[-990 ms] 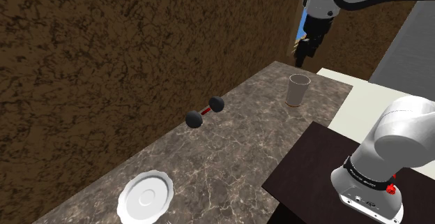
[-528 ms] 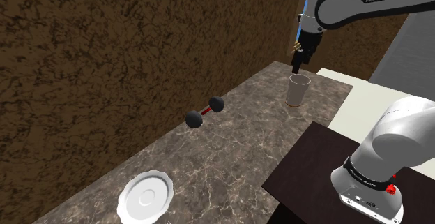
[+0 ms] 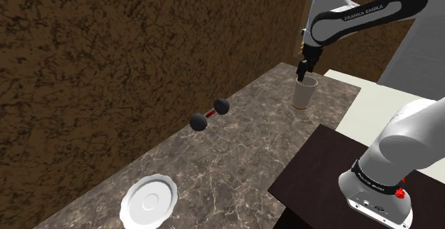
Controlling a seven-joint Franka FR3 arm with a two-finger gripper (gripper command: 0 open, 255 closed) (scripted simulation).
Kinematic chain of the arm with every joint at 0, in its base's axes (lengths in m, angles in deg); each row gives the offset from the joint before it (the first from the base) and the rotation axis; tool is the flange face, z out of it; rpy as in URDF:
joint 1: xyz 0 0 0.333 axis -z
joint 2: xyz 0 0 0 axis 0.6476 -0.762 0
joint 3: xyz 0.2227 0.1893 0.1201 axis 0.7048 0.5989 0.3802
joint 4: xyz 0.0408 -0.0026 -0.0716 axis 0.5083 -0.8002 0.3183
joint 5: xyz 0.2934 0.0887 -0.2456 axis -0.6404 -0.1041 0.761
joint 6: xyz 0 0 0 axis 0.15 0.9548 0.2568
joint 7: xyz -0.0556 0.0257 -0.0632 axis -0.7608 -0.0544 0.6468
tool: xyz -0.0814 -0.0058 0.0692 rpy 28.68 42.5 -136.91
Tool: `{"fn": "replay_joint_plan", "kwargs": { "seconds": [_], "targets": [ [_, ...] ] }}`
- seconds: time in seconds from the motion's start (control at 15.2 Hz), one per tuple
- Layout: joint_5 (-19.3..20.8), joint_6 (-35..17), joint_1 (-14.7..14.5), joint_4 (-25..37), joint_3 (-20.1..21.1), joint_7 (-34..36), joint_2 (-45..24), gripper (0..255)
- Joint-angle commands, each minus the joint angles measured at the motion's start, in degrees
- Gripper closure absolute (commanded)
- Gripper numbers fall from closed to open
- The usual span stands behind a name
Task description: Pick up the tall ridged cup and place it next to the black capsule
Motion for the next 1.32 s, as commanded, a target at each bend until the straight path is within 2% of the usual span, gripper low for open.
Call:
{"fn": "replay_joint_plan", "kwargs": {
  "seconds": [0.0, 0.26, 0.53, 1.06, 1.25],
  "targets": [
    [0.2, -3.6, 0.3, 0.4, -1.8, -1.6, -4.0, 0],
    [-0.7, -9.5, 0.8, 2.5, -5.2, -5.7, -12.3, 0],
    [-3.6, -14.8, 1.3, 5.7, -8.0, -10.7, -21.3, 0],
    [-6.0, -21.3, 1.6, 4.5, -8.4, -12.6, -26.8, 0],
    [-6.0, -21.3, 1.6, 4.5, -8.4, -12.6, -26.8, 0]
  ]
}}
